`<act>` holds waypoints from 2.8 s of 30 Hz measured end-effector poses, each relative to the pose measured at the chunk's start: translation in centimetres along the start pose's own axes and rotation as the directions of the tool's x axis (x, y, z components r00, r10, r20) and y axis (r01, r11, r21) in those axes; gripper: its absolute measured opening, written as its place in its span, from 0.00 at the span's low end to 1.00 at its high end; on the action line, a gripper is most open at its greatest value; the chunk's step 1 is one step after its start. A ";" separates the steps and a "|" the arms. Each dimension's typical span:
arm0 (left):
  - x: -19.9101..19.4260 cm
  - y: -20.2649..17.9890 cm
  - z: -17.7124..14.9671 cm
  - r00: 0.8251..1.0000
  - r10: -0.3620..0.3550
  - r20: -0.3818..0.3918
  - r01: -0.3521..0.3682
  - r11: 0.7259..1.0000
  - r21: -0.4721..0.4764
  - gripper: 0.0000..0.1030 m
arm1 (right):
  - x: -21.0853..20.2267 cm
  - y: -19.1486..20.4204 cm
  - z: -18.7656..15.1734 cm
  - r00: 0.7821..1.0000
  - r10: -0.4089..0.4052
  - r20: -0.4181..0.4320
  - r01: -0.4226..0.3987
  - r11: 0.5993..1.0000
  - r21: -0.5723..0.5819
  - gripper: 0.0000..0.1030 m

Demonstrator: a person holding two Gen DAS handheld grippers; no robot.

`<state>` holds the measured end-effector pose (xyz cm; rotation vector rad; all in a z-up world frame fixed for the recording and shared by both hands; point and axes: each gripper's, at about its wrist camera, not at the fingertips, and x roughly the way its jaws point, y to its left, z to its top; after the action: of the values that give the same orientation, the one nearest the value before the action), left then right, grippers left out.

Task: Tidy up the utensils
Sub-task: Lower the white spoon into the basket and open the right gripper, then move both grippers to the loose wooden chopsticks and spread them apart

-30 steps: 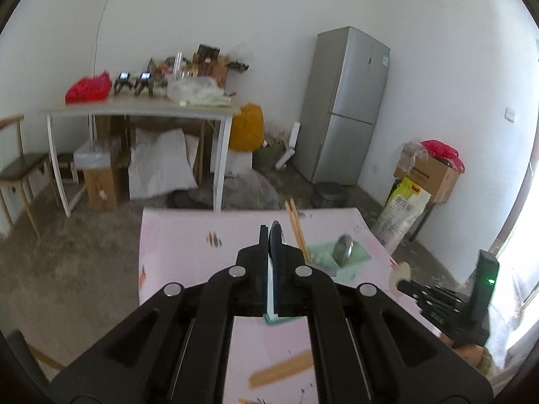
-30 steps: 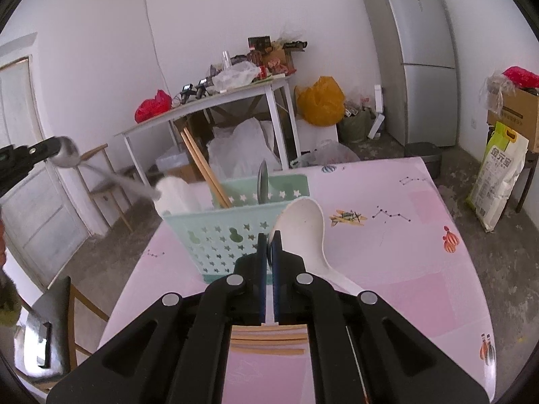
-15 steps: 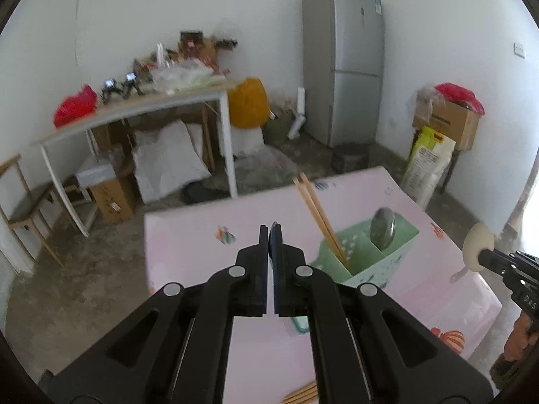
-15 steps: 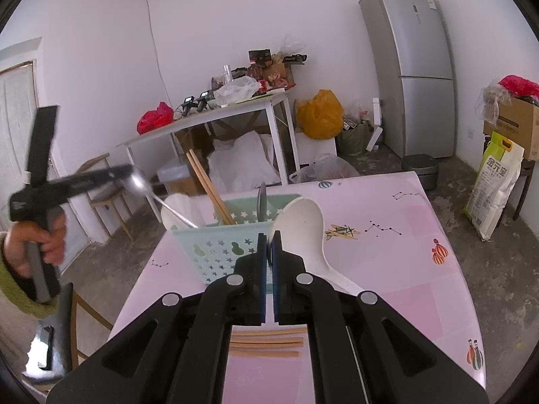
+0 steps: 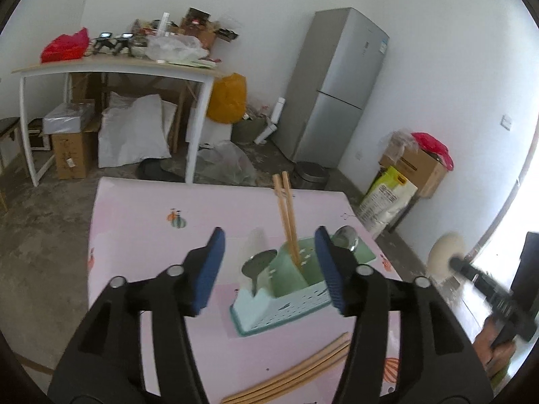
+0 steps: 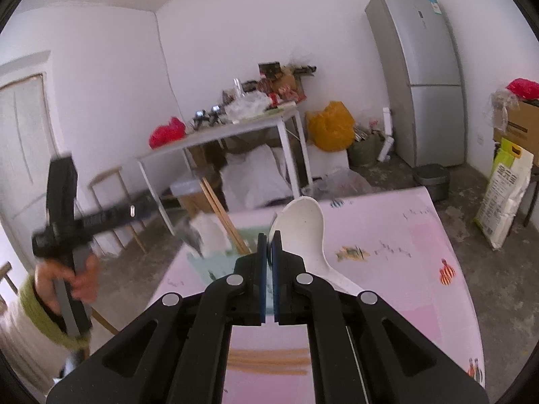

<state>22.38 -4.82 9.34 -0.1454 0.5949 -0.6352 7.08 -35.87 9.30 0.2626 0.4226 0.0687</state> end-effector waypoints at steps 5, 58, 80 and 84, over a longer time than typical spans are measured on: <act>-1.4 1.3 -2.2 0.996 0.085 -0.004 -0.085 0.996 -0.011 0.73 | -0.7 -0.4 3.6 0.991 0.108 0.081 -0.111 0.993 0.037 0.03; -1.9 1.2 -16.5 0.967 0.145 -0.212 -0.132 0.989 0.073 0.91 | 10.1 -1.2 -7.3 0.884 0.198 -0.424 -0.133 0.975 0.179 0.34; 4.5 -0.7 -20.4 0.894 -0.212 -0.396 0.110 0.958 -0.265 0.24 | 14.7 0.2 -13.8 0.711 0.125 -0.692 -0.125 0.991 0.050 0.21; 4.5 -0.5 -20.1 0.898 -0.182 -0.400 0.075 0.960 -0.268 0.24 | 13.6 1.3 -14.8 0.687 0.163 -0.708 -0.156 0.985 0.076 0.17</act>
<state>13.63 -6.92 -9.25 -0.2868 1.0937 -0.7271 13.34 -29.46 -8.73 0.2759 1.1875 0.3525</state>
